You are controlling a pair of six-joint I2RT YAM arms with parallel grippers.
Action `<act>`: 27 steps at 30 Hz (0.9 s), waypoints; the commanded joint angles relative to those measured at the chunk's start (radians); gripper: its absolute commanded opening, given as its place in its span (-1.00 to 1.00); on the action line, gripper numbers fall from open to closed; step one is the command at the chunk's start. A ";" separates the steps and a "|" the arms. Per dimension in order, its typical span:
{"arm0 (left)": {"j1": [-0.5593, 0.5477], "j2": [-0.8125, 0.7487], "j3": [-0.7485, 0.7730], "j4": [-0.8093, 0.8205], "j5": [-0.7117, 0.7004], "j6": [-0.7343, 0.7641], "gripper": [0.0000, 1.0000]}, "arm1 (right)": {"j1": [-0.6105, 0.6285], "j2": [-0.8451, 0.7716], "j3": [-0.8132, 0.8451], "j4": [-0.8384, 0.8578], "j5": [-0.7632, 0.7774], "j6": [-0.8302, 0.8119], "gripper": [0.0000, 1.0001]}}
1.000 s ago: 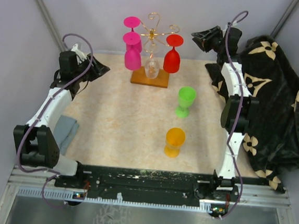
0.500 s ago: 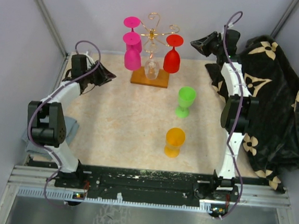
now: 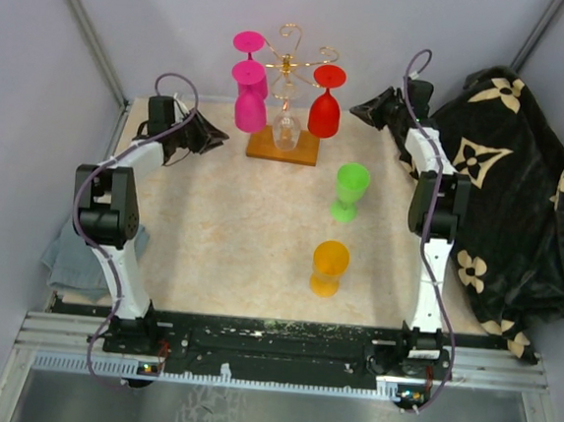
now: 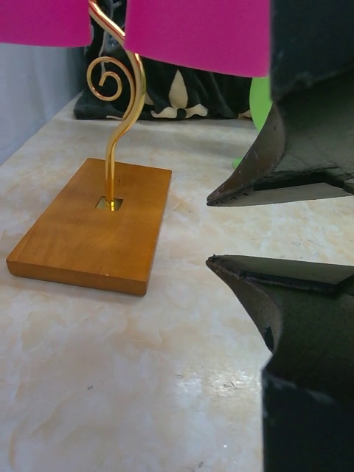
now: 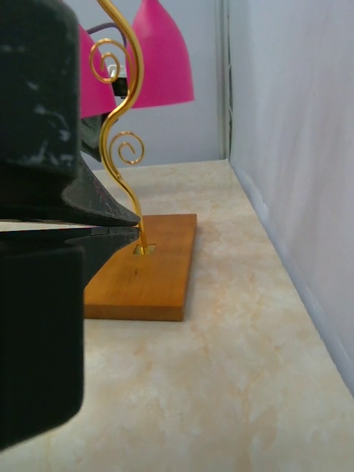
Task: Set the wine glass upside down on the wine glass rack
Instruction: Move the wine rack to the center of the board.
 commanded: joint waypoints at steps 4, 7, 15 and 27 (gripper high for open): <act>-0.011 0.108 0.098 0.045 0.018 -0.047 -0.21 | 0.000 0.119 0.161 0.081 -0.048 0.004 -1.00; -0.012 0.145 0.119 0.067 0.012 -0.071 -0.21 | 0.001 0.156 0.167 0.134 -0.059 0.025 -1.00; -0.035 0.217 0.148 0.152 -0.023 -0.124 -0.21 | 0.021 0.221 0.134 0.298 -0.045 0.097 -1.00; -0.050 0.297 0.177 0.231 -0.082 -0.167 -0.21 | 0.046 0.362 0.195 0.420 -0.045 0.177 -1.00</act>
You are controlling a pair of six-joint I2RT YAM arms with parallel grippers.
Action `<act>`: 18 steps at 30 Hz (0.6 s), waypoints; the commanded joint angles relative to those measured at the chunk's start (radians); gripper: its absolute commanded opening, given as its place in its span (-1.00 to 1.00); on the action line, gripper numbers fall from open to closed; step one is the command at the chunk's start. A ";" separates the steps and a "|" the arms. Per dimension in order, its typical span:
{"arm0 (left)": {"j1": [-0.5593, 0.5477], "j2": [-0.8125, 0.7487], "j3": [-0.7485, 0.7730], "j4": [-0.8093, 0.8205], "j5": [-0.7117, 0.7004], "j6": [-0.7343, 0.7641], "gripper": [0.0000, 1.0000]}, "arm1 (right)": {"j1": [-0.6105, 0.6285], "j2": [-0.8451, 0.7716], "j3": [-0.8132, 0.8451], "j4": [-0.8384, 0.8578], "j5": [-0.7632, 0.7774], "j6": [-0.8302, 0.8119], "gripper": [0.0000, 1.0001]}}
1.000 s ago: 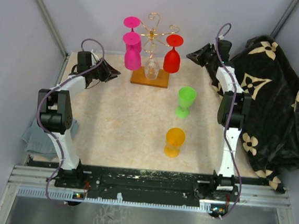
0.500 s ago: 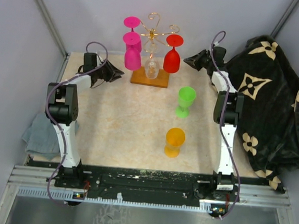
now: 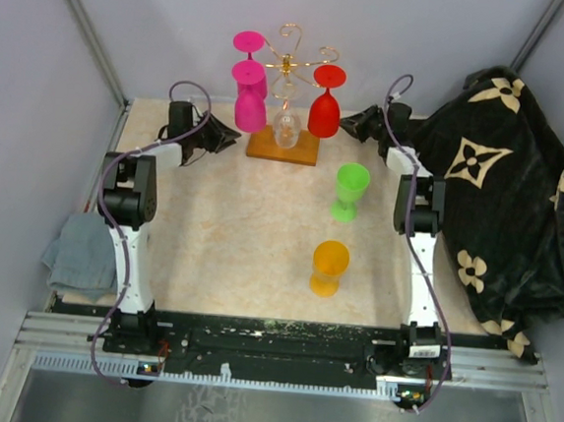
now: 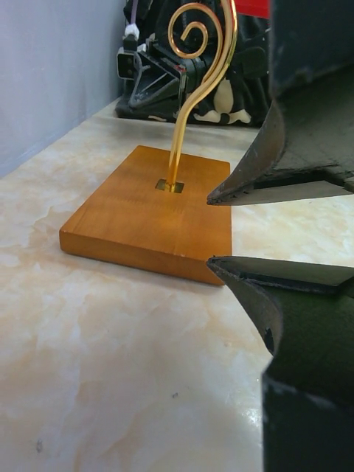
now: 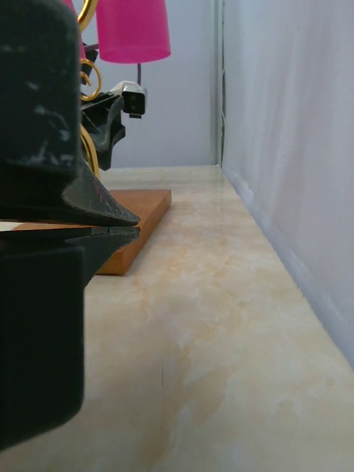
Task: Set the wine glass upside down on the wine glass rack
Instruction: Move the wine rack to the center of the board.
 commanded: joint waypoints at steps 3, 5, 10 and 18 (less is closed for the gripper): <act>-0.006 0.031 0.015 0.085 -0.044 -0.018 -0.21 | 0.017 0.066 0.080 0.101 -0.006 0.027 -1.00; -0.006 0.043 0.020 0.091 -0.044 -0.020 -0.21 | 0.019 0.082 0.091 0.111 -0.005 0.032 -1.00; -0.008 0.076 0.032 0.113 -0.034 -0.031 -0.21 | 0.029 0.109 0.109 0.137 -0.009 0.045 -1.00; -0.011 0.121 0.029 0.155 -0.013 -0.054 -0.21 | 0.050 0.119 0.108 0.148 -0.020 0.031 -1.00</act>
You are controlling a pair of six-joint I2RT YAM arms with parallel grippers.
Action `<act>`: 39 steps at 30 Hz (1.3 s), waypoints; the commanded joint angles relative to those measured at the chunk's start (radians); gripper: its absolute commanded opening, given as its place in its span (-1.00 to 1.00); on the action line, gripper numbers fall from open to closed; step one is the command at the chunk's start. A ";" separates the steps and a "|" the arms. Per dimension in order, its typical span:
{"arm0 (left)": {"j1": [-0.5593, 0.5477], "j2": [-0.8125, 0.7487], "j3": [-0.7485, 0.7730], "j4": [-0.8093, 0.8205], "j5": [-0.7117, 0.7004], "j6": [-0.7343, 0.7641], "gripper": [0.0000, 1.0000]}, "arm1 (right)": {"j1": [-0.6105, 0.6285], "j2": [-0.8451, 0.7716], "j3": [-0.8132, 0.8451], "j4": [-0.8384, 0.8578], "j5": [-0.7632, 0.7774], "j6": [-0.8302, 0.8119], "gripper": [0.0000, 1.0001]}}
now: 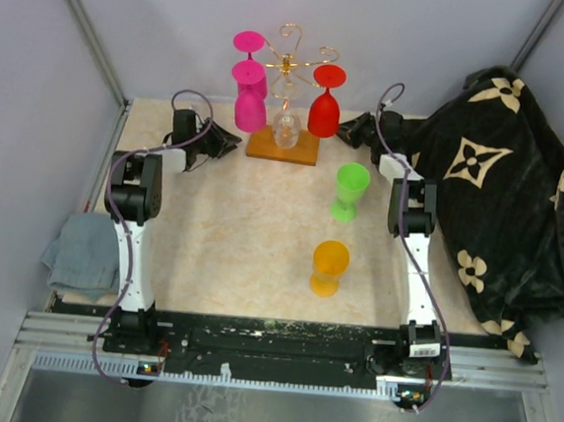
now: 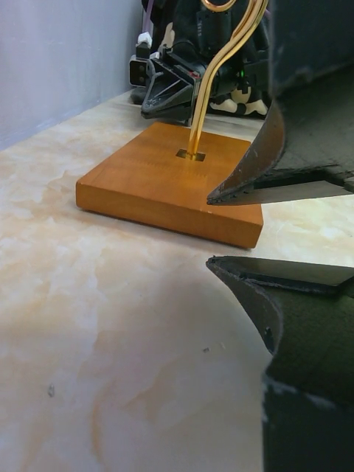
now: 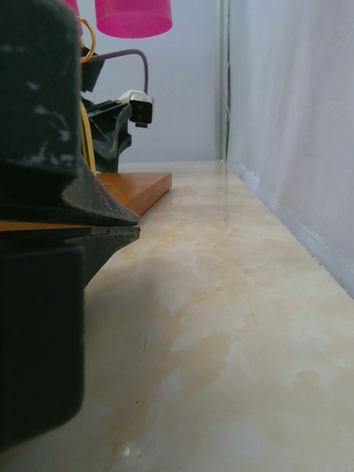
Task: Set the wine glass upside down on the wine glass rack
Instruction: Move the wine rack to the center of the board.
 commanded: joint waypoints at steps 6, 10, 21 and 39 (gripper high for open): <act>-0.013 0.051 0.023 0.076 0.023 -0.023 -0.21 | 0.040 -0.006 0.052 0.048 -0.023 -0.051 -1.00; -0.017 0.063 0.027 0.081 0.031 -0.023 -0.21 | 0.045 -0.006 0.044 0.049 -0.029 -0.060 -1.00; -0.027 0.088 0.042 0.084 0.042 -0.029 -0.46 | 0.049 -0.011 0.037 0.020 -0.027 -0.099 -0.99; -0.041 0.113 0.078 0.072 0.044 -0.038 -0.85 | 0.040 0.027 0.085 0.047 -0.001 -0.089 -0.99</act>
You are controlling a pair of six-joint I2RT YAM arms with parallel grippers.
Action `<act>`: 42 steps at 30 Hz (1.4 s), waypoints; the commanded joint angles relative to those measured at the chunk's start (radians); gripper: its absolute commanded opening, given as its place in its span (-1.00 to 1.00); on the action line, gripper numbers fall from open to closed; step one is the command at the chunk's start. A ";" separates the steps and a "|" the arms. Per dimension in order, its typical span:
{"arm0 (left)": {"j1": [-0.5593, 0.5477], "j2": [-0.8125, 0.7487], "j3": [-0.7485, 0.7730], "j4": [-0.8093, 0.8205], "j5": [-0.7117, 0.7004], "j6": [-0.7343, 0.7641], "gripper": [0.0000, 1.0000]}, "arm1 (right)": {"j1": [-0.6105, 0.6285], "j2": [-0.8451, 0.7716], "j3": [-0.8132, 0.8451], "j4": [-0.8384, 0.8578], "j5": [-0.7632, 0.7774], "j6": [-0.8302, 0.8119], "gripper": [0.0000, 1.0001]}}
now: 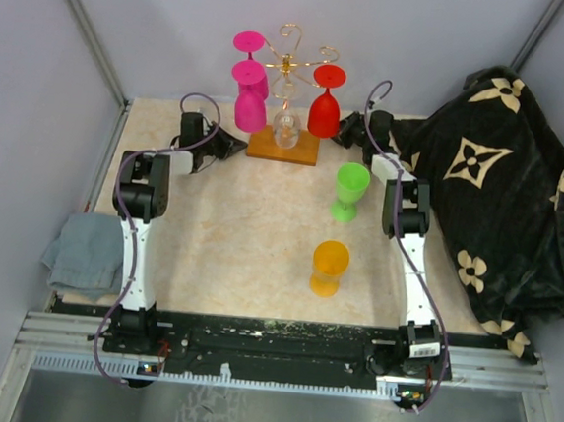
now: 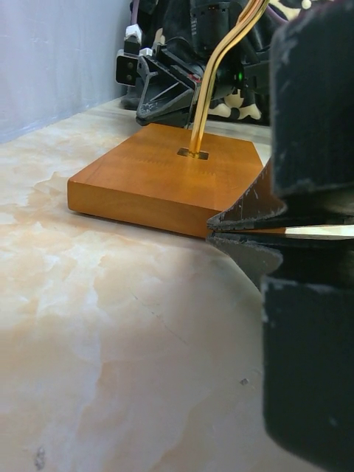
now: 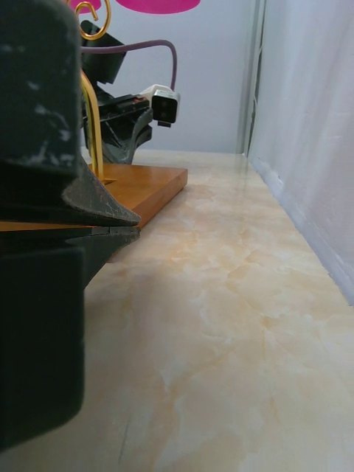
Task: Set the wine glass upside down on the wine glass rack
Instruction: Move the wine rack to the center of the board.
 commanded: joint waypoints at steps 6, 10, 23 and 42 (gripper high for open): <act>-0.022 0.044 0.048 0.002 0.025 0.004 -0.85 | -0.002 0.033 0.077 0.029 -0.017 -0.020 -0.99; -0.031 0.044 0.046 0.003 0.031 0.004 -0.84 | -0.001 0.028 0.071 0.017 -0.030 -0.031 -0.99; -0.050 0.021 -0.013 0.007 0.046 0.003 -0.90 | 0.003 -0.013 -0.006 -0.001 -0.067 -0.064 -1.00; -0.063 -0.049 -0.120 0.041 0.035 -0.008 -0.90 | 0.005 -0.079 -0.125 0.015 -0.090 -0.082 -1.00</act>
